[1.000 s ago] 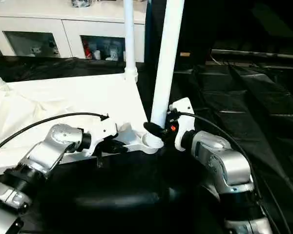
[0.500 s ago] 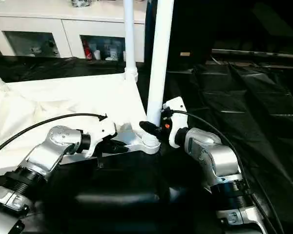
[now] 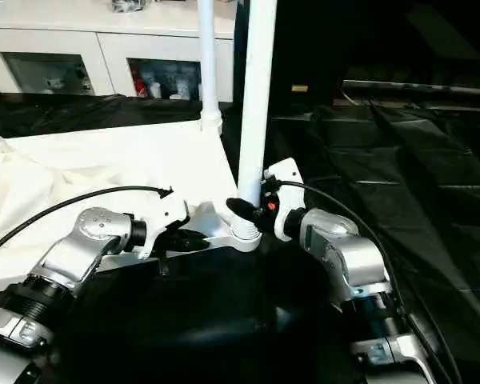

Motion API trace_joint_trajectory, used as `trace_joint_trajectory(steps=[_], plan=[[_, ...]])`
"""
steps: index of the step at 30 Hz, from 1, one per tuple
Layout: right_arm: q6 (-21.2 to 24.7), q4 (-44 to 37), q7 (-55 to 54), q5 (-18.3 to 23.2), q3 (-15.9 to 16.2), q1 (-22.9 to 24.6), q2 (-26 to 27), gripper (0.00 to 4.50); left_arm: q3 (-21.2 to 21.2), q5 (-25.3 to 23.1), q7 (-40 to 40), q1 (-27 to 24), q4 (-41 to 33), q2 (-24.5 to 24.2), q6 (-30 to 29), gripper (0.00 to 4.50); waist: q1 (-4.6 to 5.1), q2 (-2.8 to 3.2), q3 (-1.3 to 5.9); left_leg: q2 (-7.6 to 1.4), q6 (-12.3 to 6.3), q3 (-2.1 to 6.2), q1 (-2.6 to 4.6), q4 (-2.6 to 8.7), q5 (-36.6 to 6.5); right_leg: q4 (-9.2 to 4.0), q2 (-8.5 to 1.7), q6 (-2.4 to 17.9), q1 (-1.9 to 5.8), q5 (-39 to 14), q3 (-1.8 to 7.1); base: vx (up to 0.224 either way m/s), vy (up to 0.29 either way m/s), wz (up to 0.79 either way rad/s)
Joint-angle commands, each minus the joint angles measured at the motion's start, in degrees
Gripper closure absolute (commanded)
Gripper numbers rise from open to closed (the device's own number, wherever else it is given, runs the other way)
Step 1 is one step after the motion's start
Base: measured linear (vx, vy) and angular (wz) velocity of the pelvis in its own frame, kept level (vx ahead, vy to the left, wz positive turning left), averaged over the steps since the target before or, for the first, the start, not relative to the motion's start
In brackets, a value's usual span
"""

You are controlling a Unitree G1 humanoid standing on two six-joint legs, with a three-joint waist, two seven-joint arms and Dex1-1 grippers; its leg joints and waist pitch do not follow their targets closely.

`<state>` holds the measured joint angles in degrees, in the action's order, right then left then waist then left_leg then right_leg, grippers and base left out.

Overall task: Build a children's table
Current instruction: Insert table leg to table base

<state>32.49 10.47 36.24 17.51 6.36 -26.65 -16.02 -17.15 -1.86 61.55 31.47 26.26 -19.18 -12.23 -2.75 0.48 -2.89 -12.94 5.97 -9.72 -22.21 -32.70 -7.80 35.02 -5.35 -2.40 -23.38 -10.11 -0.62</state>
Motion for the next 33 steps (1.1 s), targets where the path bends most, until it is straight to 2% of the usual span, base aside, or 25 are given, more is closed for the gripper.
trace_joint_trajectory(steps=[1,4,9,13,17,18,23,24,25,26,29,31,33], plan=[[-0.7,1.4,0.3,-1.1,1.2,-0.5,-0.2,2.59,0.6,2.5,0.3,-0.8,-0.3,0.9,2.1,4.5,-0.35,-0.78,3.98,1.14,0.15,-1.08,0.78,3.3,-16.1,-4.38,-0.51,10.3,2.22,-14.7,0.23,0.0,0.0,0.0],[-0.4,1.8,0.6,-1.2,1.3,-0.6,0.0,2.59,0.7,2.3,0.3,-0.7,-0.2,1.0,1.8,4.5,-0.29,-0.73,3.97,1.12,0.06,-1.06,0.83,3.31,-16.2,-4.36,-0.49,10.5,2.19,-14.6,0.23,0.0,0.0,0.0],[-0.5,3.0,0.6,-0.5,-0.3,-0.1,0.1,2.59,0.8,1.8,-0.4,-0.2,0.1,1.0,2.0,4.5,-0.26,-0.7,3.97,1.09,0.06,-1.05,0.88,3.32,-16.6,-4.42,-0.52,10.5,2.15,-15.1,0.23,0.0,0.0,0.0],[-0.9,4.3,0.4,1.2,-3.0,1.7,0.5,2.59,1.3,1.7,-1.2,0.3,0.9,1.1,2.3,4.5,-0.33,-0.71,4.0,1.1,-0.06,-1.08,0.87,3.3,-16.7,-4.46,-0.53,10.7,2.13,-14.8,0.23,0.0,0.0,0.0],[-3.3,5.4,0.8,2.4,-4.7,5.8,1.3,2.59,1.6,1.8,-1.5,0.5,1.2,1.2,2.2,4.5,-0.65,-0.51,4.02,1.06,-0.15,-1.09,0.94,3.33,-17.0,-4.52,-0.56,10.8,2.09,-14.6,0.23,0.0,0.0,0.0],[-3.6,5.5,0.8,2.5,-4.8,6.1,1.4,2.59,1.6,1.8,-1.5,0.5,1.2,1.2,2.2,4.5,-0.63,-0.67,3.98,1.1,-0.21,-1.07,0.82,3.36,-17.1,-4.52,-0.56,10.7,2.15,-14.8,0.21,0.0,0.0,0.0],[-7.1,7.6,0.7,2.6,-5.7,8.6,2.9,2.59,1.5,1.7,-1.7,0.7,1.6,1.2,2.6,4.5,-0.7,-0.53,3.95,1.04,-0.24,-1.04,0.9,3.45,-18.0,-4.71,-0.63,10.5,1.93,-16.4,0.19,0.0,0.0,0.0],[-9.1,8.8,0.4,2.2,-5.9,9.3,3.6,2.59,1.6,1.6,-1.7,1.0,2.0,1.2,2.8,4.5,-0.83,0.32,3.96,1.1,0.05,-0.87,0.94,3.54,-18.4,-4.64,-0.66,10.3,1.97,-16.6,0.17,0.0,0.0,0.0],[-9.9,9.3,0.3,2.2,-6.0,9.7,4.0,2.59,1.7,1.6,-1.7,1.1,2.2,1.2,2.9,4.5,-0.55,-0.2,3.95,1.11,0.04,-0.96,0.9,3.54,-19.1,-4.84,-0.53,10.3,1.91,-16.7,0.13,0.0,0.0,0.0],[-10.4,9.5,0.1,2.0,-5.9,9.9,4.1,2.59,1.7,1.6,-1.7,1.2,2.3,1.2,2.9,4.5,-0.54,-0.3,3.93,1.19,0.01,-0.94,0.84,3.59,-19.3,-4.88,-0.48,10.1,2.02,-17.1,0.1,0.0,0.0,0.0],[-12.8,9.8,0.3,0.3,-4.3,11.0,4.0,2.59,1.9,1.4,-2.1,1.5,2.5,1.3,3.1,4.5,-0.51,-0.14,3.86,1.1,0.26,-0.82,1.04,3.72,-21.5,-5.25,-0.61,9.2,1.72,-20.9,0.06,0.0,0.0,0.0],[-15.3,9.8,0.4,-2.3,-1.8,11.9,3.2,2.59,1.9,1.4,-2.3,1.4,2.5,1.4,3.2,4.5,-0.45,-0.26,3.92,1.09,0.29,-0.79,1.01,3.78,-21.7,-5.2,-0.52,9.3,1.74,-20.5,0.08,0.0,0.0,0.0],[-16.6,9.9,0.5,-3.7,-0.6,12.5,2.9,2.59,1.9,1.4,-2.4,1.4,2.5,1.5,3.1,4.5,-0.39,-0.21,3.87,1.12,0.33,-0.8,0.92,3.81,-21.7,-5.21,-0.5,9.3,1.74,-20.1,0.09,0.0,0.0,0.0]])
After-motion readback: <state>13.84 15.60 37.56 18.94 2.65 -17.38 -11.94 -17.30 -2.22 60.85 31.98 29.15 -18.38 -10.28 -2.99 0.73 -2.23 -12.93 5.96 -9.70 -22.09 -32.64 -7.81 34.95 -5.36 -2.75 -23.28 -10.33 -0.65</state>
